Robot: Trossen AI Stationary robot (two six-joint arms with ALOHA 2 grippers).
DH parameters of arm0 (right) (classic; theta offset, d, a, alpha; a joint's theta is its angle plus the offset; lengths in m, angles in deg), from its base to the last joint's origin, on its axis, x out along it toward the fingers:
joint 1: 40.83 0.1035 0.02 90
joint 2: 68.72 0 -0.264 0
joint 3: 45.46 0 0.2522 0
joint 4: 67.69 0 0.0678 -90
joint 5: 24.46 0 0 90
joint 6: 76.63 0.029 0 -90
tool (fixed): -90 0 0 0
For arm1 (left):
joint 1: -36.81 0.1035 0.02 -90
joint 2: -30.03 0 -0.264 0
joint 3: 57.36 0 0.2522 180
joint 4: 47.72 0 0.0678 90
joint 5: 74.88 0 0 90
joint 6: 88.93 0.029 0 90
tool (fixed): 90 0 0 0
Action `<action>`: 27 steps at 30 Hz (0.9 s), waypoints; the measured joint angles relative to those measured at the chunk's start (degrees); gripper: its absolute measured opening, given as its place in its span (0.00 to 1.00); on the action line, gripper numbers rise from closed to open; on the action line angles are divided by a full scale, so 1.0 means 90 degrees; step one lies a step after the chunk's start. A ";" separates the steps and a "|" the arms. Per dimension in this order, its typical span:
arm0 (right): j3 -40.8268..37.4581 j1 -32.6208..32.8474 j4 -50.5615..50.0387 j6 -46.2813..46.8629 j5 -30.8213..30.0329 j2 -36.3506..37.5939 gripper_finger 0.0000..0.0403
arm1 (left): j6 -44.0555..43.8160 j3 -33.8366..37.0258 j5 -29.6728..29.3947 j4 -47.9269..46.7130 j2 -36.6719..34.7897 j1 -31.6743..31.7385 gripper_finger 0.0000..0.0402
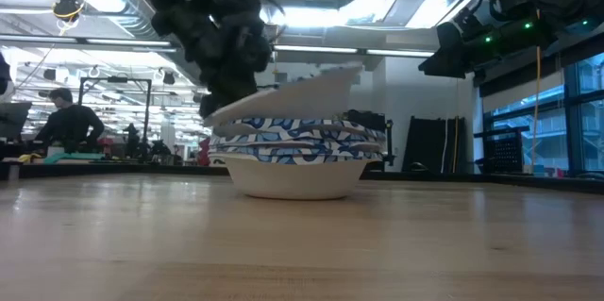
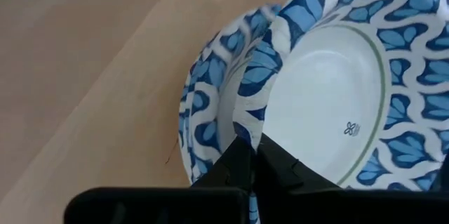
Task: Nest bowls inside each other
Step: Stack the white bowl on the stacked white bowls
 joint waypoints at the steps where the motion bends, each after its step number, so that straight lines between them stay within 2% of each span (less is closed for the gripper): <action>1: 0.0000 0.0000 -0.0002 -0.0002 0.0000 0.0000 0.33 | -0.0045 0.0000 0.0007 0.0013 0.0087 -0.0018 0.00; 8: 0.0000 0.0000 -0.0002 -0.0004 0.0000 0.0000 0.33 | -0.0034 0.0000 0.0063 0.0107 0.0445 -0.0119 0.01; 20: 0.0000 -0.0002 -0.0176 -0.0023 0.0000 0.0000 0.33 | 0.0077 0.0002 -0.0032 0.1015 0.0461 -0.0107 0.15; 27: 0.0000 0.0000 -0.0233 -0.0036 0.0000 0.0000 0.33 | 0.0333 0.0002 -0.0019 0.1237 0.0461 -0.0107 0.18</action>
